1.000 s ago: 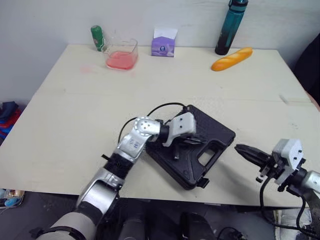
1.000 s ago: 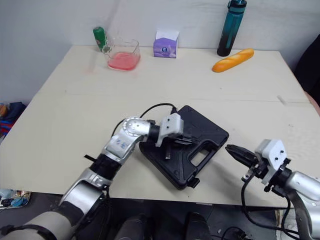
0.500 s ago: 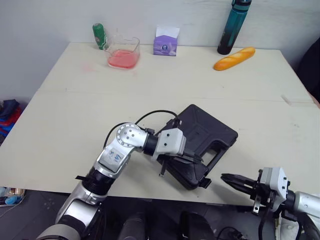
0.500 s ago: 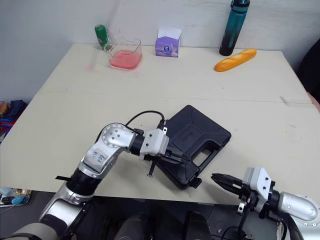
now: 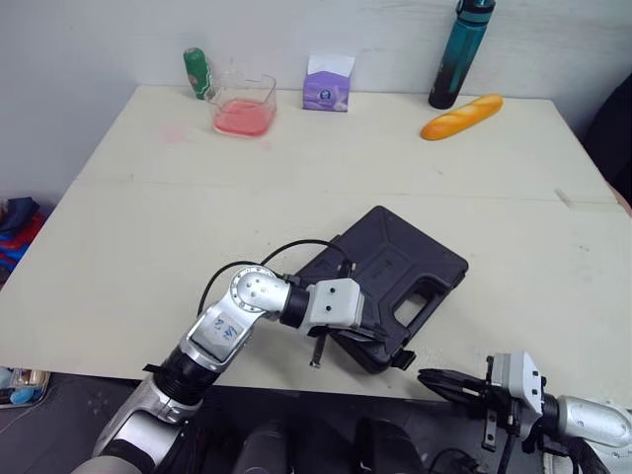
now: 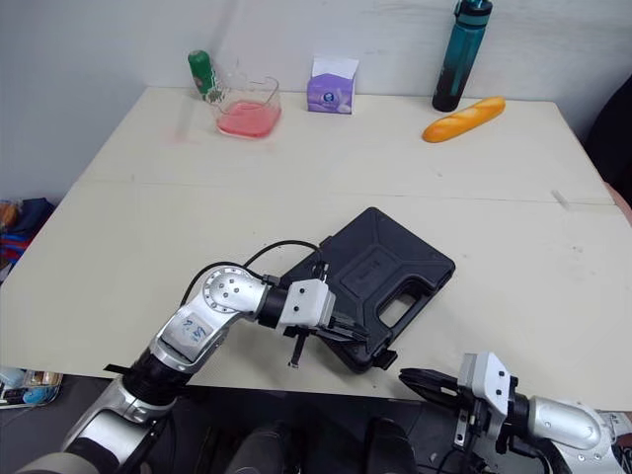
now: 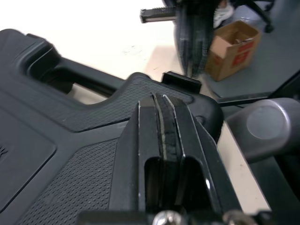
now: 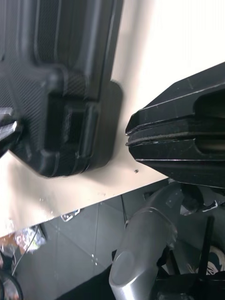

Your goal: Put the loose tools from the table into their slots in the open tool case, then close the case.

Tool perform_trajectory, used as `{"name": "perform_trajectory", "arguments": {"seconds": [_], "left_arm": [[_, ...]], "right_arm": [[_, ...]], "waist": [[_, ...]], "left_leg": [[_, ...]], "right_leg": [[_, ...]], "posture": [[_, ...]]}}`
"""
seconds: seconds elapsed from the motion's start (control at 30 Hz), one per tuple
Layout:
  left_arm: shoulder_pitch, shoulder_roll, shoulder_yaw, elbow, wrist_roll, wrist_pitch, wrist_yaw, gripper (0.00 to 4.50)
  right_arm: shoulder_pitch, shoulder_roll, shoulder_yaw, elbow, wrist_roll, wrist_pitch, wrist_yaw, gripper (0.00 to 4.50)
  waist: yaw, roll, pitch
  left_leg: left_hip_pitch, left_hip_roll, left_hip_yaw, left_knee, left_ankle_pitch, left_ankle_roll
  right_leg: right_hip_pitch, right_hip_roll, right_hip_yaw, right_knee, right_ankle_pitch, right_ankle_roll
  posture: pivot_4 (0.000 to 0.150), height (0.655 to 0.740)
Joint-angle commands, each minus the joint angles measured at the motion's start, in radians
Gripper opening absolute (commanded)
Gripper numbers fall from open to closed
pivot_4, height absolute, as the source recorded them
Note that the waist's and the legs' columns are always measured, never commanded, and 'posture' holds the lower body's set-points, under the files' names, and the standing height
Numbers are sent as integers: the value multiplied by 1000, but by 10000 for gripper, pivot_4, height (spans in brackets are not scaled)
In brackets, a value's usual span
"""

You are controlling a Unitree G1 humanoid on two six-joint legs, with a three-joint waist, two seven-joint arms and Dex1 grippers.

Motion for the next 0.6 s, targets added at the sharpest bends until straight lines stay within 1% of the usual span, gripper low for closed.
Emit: {"name": "perform_trajectory", "arguments": {"seconds": [0.03,0.2,0.33,0.6], "left_arm": [[47,52,-63,25,73,60,14,93],[71,71,-73,43,86,80,43,93],[78,82,-79,51,89,85,55,93],[84,89,-97,59,88,94,58,93]], "right_arm": [[-13,5,22,-36,-3,-5,-18,0],[-36,8,47,-36,-6,-4,-37,0],[-42,7,52,-41,4,-4,-40,0],[-75,17,91,-71,7,7,-56,0]], "waist": [[0,0,0],[-1,0,-1],[-1,-2,-3],[-1,-2,-5]], "left_leg": [[0,0,0,0,0,0],[3,1,-2,0,0,-1],[9,2,-2,0,-3,-1],[11,4,-2,-1,-3,-3]], "right_leg": [[0,0,0,0,0,0],[4,0,0,0,-1,-1],[9,-2,1,-1,-1,-3],[10,-2,1,0,-2,-4]], "posture": [[1500,7400],[1500,7400],[1500,7400],[1500,7400]]}}
